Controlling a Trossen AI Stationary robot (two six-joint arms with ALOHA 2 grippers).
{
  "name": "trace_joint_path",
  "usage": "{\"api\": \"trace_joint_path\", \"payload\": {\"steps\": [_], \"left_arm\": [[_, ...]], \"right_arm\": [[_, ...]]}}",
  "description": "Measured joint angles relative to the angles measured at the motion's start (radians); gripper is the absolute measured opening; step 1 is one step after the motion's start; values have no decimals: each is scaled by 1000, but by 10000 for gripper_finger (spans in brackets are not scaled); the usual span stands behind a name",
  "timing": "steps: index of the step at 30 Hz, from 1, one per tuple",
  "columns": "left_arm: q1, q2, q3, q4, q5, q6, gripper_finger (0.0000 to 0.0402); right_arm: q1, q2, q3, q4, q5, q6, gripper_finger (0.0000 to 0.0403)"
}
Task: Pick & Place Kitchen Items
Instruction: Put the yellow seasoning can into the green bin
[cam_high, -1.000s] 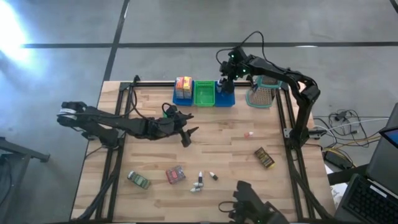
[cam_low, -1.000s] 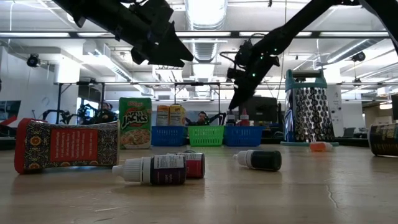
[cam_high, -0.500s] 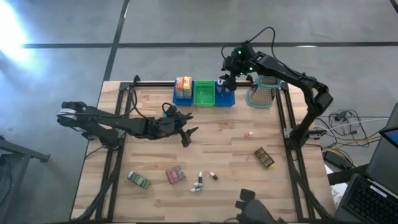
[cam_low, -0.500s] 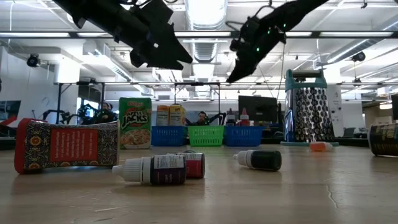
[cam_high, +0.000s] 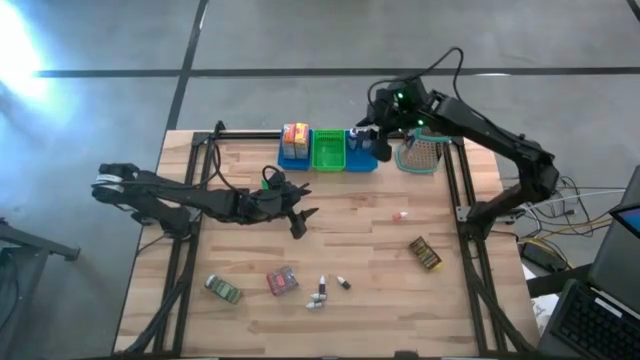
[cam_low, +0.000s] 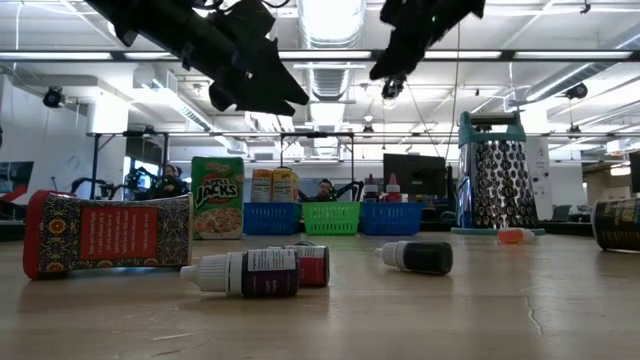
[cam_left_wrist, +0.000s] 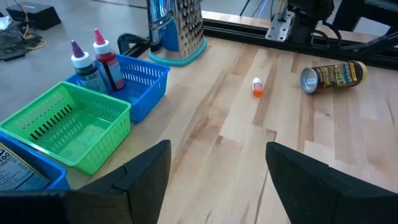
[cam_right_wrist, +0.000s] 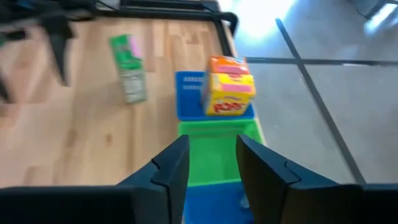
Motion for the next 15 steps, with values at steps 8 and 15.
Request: {"api": "trace_joint_path", "payload": {"steps": [8, 15], "left_arm": [[0, 0, 0, -1, 0, 1, 268], [0, 0, 0, -10, 0, 1, 268]], "right_arm": [[86, -86, 0, -44, 49, 103, 76], [159, -136, -1, -170, 84, 75, 43]]}}
